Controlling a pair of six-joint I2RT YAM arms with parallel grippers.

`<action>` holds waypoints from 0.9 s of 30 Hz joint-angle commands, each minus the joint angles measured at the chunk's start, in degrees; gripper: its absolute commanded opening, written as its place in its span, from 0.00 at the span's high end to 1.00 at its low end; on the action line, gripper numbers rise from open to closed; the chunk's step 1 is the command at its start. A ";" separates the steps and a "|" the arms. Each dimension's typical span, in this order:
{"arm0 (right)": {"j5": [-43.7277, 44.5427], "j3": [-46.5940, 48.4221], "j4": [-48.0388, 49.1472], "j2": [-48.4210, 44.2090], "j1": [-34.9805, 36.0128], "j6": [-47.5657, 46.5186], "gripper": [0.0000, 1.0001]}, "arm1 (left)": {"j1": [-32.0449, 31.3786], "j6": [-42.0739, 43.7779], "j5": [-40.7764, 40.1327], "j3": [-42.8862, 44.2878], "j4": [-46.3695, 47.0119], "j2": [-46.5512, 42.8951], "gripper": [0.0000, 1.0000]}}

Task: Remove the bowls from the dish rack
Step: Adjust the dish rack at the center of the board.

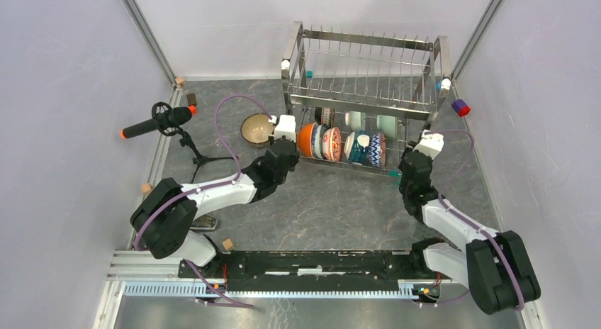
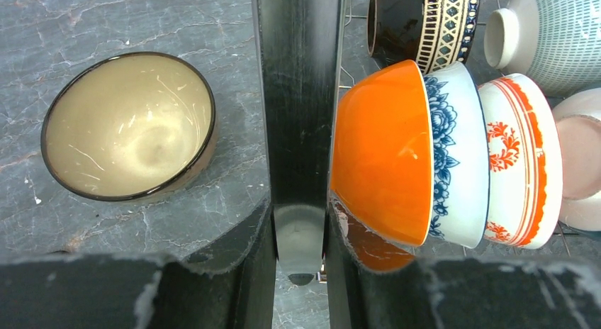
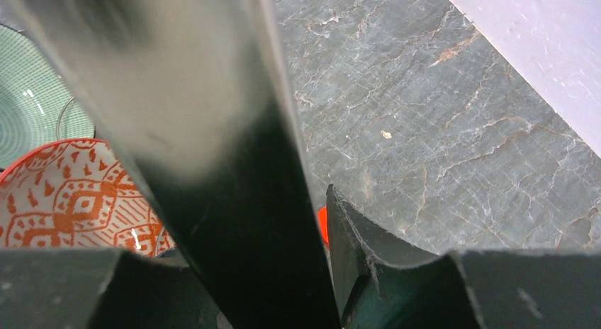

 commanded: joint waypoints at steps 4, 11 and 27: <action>-11.14 9.40 5.31 5.26 -0.18 2.93 0.58 | -3.04 -5.92 3.66 1.12 -0.47 0.68 0.98; -13.64 9.91 1.04 2.68 -0.78 3.51 0.47 | -3.04 -5.95 2.65 3.11 -1.58 2.49 0.98; -18.65 1.36 -18.87 -25.45 -0.63 3.85 0.24 | -3.05 -5.52 2.60 3.53 -4.39 0.26 0.95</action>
